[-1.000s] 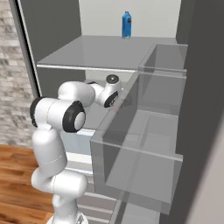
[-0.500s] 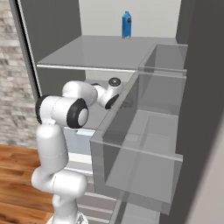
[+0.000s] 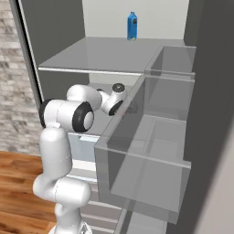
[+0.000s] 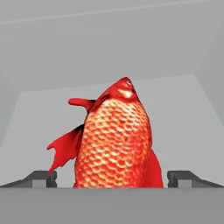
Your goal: Take the fish out of the fridge, briefly rinse it in the sink, and place it on the tray next to the sink.
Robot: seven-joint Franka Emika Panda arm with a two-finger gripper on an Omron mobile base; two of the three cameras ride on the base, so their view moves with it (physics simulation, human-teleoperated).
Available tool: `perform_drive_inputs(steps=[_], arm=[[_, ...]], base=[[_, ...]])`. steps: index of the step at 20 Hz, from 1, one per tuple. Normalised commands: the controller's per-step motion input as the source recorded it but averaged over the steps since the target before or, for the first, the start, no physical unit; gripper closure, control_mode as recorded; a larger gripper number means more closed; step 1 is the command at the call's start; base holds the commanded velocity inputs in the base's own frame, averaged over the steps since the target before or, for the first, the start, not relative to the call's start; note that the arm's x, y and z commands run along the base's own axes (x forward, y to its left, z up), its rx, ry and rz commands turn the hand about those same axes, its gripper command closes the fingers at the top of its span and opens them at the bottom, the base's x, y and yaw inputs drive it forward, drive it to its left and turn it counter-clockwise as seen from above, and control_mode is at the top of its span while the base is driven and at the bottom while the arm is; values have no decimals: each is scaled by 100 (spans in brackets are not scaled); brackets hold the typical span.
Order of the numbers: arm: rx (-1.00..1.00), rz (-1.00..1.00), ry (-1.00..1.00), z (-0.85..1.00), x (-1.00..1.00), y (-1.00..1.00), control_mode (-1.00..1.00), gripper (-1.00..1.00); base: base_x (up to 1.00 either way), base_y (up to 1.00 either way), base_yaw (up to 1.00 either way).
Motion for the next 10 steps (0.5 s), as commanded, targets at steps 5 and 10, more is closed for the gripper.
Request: perform_drive_inputs(steps=[5, 10], arm=[[1, 0, 1, -20, 5, 11, -100, 100], [2, 0, 0, 0, 0, 0, -100, 100]], base=[[0, 0, 0], [0, 0, 0]])
